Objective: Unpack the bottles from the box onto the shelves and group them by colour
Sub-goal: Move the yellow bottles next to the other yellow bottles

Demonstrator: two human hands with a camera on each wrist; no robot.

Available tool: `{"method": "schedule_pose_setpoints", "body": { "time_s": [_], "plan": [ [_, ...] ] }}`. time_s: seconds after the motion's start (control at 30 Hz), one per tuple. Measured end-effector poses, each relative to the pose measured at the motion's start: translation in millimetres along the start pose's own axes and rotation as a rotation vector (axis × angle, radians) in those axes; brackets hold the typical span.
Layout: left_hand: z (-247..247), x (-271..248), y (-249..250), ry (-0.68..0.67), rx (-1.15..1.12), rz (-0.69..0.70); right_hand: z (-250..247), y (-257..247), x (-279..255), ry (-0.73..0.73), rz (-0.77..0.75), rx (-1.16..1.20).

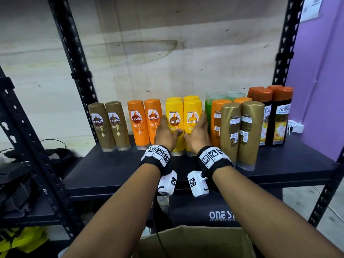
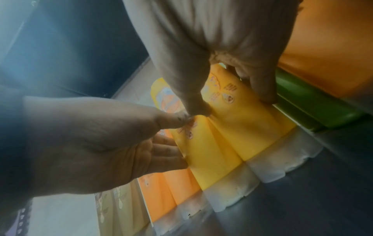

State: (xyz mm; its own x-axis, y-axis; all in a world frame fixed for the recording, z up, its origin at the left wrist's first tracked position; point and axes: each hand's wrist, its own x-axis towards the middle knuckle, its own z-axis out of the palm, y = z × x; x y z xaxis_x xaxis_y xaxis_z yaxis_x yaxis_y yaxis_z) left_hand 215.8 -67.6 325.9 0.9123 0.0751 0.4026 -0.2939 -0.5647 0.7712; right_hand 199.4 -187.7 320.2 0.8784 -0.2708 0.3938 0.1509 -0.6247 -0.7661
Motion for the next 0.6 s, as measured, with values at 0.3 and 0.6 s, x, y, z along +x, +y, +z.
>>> {"method": "schedule_pose_setpoints", "body": {
  "time_s": [0.3,0.6],
  "plan": [
    [2.9,7.6,0.4,-0.023,-0.022,-0.045,3.0,1.2,7.9,-0.025,0.037,0.011],
    [1.8,6.3,0.7,-0.047,-0.018,-0.063,3.1,0.4,9.7,-0.028,0.058,0.031]
  ]
}}
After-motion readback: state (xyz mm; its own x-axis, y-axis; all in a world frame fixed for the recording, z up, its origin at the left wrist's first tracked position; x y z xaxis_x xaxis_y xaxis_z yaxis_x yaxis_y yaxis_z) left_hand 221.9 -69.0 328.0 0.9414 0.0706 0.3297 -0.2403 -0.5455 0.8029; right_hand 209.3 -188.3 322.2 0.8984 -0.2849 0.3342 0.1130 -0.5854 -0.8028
